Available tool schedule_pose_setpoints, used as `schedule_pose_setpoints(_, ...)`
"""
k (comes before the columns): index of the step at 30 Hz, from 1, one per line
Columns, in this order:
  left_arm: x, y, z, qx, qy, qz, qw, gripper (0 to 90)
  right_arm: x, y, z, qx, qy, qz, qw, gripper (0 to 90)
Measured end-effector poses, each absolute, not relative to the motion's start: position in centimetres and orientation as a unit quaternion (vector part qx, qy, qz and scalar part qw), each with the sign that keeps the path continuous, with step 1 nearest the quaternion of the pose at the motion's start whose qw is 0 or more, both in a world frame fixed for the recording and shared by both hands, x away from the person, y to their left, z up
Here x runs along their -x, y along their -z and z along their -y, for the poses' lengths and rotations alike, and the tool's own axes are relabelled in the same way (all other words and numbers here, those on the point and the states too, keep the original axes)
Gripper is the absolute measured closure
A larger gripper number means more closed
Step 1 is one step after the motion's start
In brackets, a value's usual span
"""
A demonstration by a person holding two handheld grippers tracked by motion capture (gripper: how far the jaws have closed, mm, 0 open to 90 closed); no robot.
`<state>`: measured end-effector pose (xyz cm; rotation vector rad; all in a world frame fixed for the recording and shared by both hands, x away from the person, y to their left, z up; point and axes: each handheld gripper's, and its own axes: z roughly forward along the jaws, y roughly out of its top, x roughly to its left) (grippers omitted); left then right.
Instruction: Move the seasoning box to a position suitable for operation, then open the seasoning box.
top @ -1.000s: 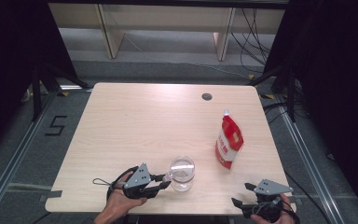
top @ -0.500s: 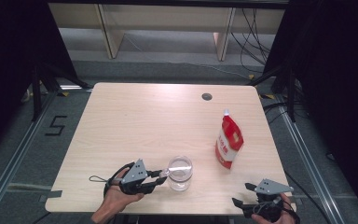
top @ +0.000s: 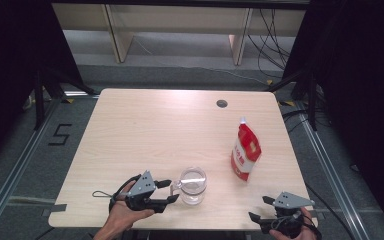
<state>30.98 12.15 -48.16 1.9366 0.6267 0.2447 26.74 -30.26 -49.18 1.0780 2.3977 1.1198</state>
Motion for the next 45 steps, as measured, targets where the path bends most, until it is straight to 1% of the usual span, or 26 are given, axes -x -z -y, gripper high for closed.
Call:
schedule_pose_setpoints(1,-30.9,47.8,-12.4,-0.802,-0.104,-0.270,0.523,40.1,-26.7,49.2,30.3,-0.373,-0.388,-0.831,0.142,24.6)
schedule_pose_setpoints(4,-30.8,47.5,-12.6,-0.799,-0.108,-0.288,0.517,34.2,-26.9,49.3,30.3,-0.369,-0.392,-0.833,0.128,24.6)
schedule_pose_setpoints(6,-30.8,47.2,-12.7,-0.798,-0.108,-0.296,0.514,32.6,-26.9,49.2,30.3,-0.367,-0.387,-0.837,0.122,24.6)
schedule_pose_setpoints(7,-30.7,47.1,-12.7,-0.797,-0.107,-0.296,0.515,32.6,-26.9,49.2,30.3,-0.365,-0.388,-0.836,0.127,24.6)
schedule_pose_setpoints(8,-30.6,47.0,-12.7,-0.795,-0.105,-0.305,0.514,32.2,-26.7,49.1,30.3,-0.373,-0.386,-0.835,0.120,24.6)
schedule_pose_setpoints(11,-30.4,46.5,-12.6,-0.791,-0.100,-0.315,0.515,31.8,-26.8,49.1,30.2,-0.368,-0.386,-0.837,0.125,24.6)
schedule_pose_setpoints(12,-30.4,46.3,-12.5,-0.787,-0.097,-0.316,0.521,32.7,-26.6,49.1,30.1,-0.379,-0.385,-0.831,0.135,24.7)
schedule_pose_setpoints(14,-30.3,45.9,-12.6,-0.784,-0.096,-0.317,0.525,36.0,-26.6,49.1,30.1,-0.377,-0.386,-0.831,0.133,25.0)
schedule_pose_setpoints(15,-30.2,45.7,-12.6,-0.783,-0.098,-0.320,0.524,39.9,-26.8,49.1,30.1,-0.368,-0.389,-0.834,0.133,25.0)
schedule_pose_setpoints(16,-30.2,45.6,-12.6,-0.779,-0.104,-0.324,0.526,39.9,-26.8,49.1,30.1,-0.368,-0.389,-0.834,0.133,25.0)
schedule_pose_setpoints(17,-30.2,45.4,-12.7,-0.778,-0.106,-0.330,0.524,41.7,-26.7,49.1,30.1,-0.372,-0.391,-0.832,0.131,24.9)
schedule_pose_setpoints(20,-30.1,45.1,-12.9,-0.766,-0.111,-0.340,0.534,53.2,-26.7,49.1,30.0,-0.374,-0.396,-0.828,0.134,25.0)
schedule_pose_setpoints(21,-30.1,44.9,-12.9,-0.768,-0.120,-0.336,0.532,60.7,-26.7,49.0,29.9,-0.371,-0.395,-0.830,0.135,25.5)
schedule_pose_setpoints(22,-30.1,44.9,-12.9,-0.768,-0.120,-0.336,0.532,64.3,-26.7,49.0,29.9,-0.371,-0.395,-0.830,0.135,25.5)
schedule_pose_setpoints(25,-29.9,44.6,-12.7,-0.768,-0.129,-0.334,0.531,72.2,-26.6,48.9,29.6,-0.373,-0.398,-0.828,0.131,26.3)
schedule_pose_setpoints(26,-29.9,44.5,-12.6,-0.768,-0.129,-0.331,0.534,72.2,-26.6,48.9,29.6,-0.373,-0.398,-0.828,0.131,26.3)
schedule_pose_setpoints(28,-29.7,44.2,-12.4,-0.769,-0.134,-0.329,0.532,79.0,-26.7,48.9,29.5,-0.362,-0.404,-0.830,0.129,26.8)
schedule_pose_setpoints(29,-29.7,44.1,-12.2,-0.765,-0.135,-0.330,0.536,79.0,-26.7,48.9,29.4,-0.362,-0.401,-0.830,0.137,26.8)
schedule_pose_setpoints(31,-29.8,43.8,-12.1,-0.768,-0.141,-0.322,0.535,81.9,-26.7,48.8,29.3,-0.362,-0.400,-0.831,0.136,26.9)
schedule_pose_setpoints(35,-29.9,43.9,-11.6,-0.769,-0.135,-0.325,0.534,86.7,-26.5,48.7,29.0,-0.372,-0.404,-0.826,0.128,27.9)
schedule_pose_setpoints(38,-30.0,44.0,-11.5,-0.771,-0.134,-0.323,0.533,87.4,-26.8,48.7,29.0,-0.359,-0.411,-0.828,0.129,28.4)
schedule_pose_setpoints(39,-30.1,44.0,-11.5,-0.776,-0.141,-0.316,0.527,87.5,-26.7,48.6,28.9,-0.356,-0.408,-0.830,0.132,28.5)
schedule_pose_setpoints(41,-30.1,44.1,-11.3,-0.771,-0.135,-0.326,0.530,87.6,-26.6,48.5,28.7,-0.365,-0.412,-0.825,0.130,29.0)
schedule_pose_setpoints(42,-30.1,44.1,-11.3,-0.771,-0.135,-0.324,0.531,87.6,-26.7,48.5,28.7,-0.357,-0.409,-0.828,0.138,29.3)
schedule_pose_setpoints(43,-30.1,44.1,-11.2,-0.771,-0.136,-0.327,0.529,87.6,-26.5,48.4,28.5,-0.366,-0.410,-0.825,0.131,29.5)
schedule_pose_setpoints(45,-30.3,44.1,-11.2,-0.771,-0.135,-0.323,0.531,87.6,-26.7,48.3,28.6,-0.349,-0.410,-0.831,0.142,30.0)
